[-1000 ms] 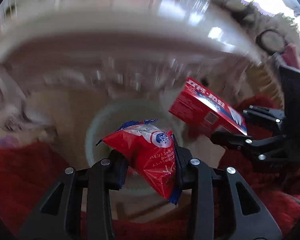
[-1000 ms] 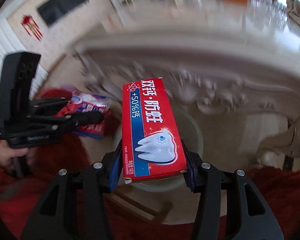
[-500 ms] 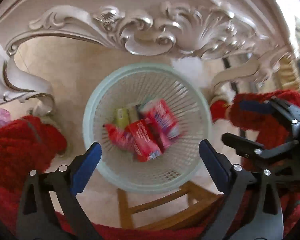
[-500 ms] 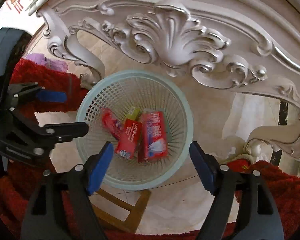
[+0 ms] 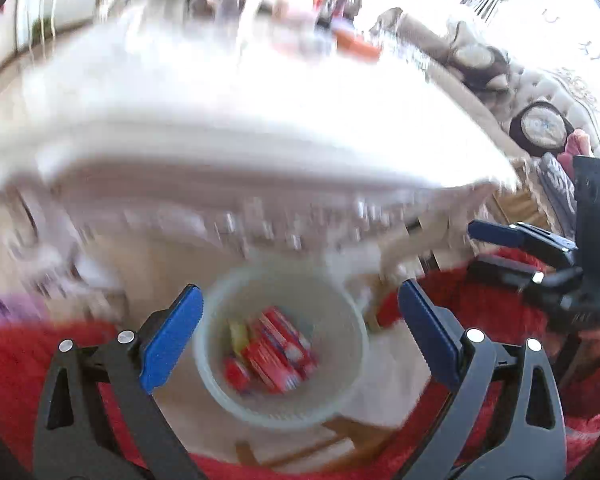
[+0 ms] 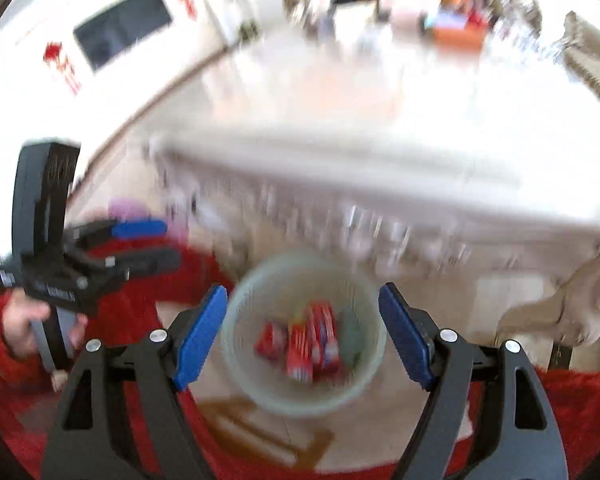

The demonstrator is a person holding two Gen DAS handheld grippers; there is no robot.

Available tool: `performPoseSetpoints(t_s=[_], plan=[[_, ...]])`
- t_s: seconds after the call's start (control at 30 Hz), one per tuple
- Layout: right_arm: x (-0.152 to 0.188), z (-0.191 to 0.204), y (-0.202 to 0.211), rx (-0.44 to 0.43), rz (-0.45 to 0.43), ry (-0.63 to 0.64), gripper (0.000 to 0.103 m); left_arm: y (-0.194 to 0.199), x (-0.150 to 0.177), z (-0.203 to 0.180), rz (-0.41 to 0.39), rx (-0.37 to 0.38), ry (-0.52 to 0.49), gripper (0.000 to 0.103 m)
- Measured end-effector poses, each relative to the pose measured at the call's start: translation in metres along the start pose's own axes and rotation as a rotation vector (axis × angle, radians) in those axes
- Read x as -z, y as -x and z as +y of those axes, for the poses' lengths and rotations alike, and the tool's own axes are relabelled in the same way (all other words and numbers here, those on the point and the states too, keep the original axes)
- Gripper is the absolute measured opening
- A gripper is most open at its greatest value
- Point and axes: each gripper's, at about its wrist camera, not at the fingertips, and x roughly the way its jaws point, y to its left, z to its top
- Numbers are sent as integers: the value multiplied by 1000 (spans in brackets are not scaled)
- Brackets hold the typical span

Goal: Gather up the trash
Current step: 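Move both tools back over the table toward the cream box and white charger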

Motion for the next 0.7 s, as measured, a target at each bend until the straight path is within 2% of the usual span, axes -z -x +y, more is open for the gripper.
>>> performPoseSetpoints(t_s=[0.13, 0.27, 0.43, 0.57, 0.7], plan=[[-52, -10, 1, 140, -128, -16, 74, 11, -57, 12, -107, -99, -19, 95], [-103, -15, -25, 206, -171, 3, 74, 6, -118, 28, -179, -165, -2, 95], [-155, -27, -80, 253, -132, 0, 74, -8, -188, 44, -241, -195, -14, 95], [-176, -45, -110, 253, -98, -67, 74, -28, -251, 49, -287, -220, -74, 95], [-193, -48, -128, 260, -79, -85, 74, -61, -303, 56, -280, -225, -101, 95]])
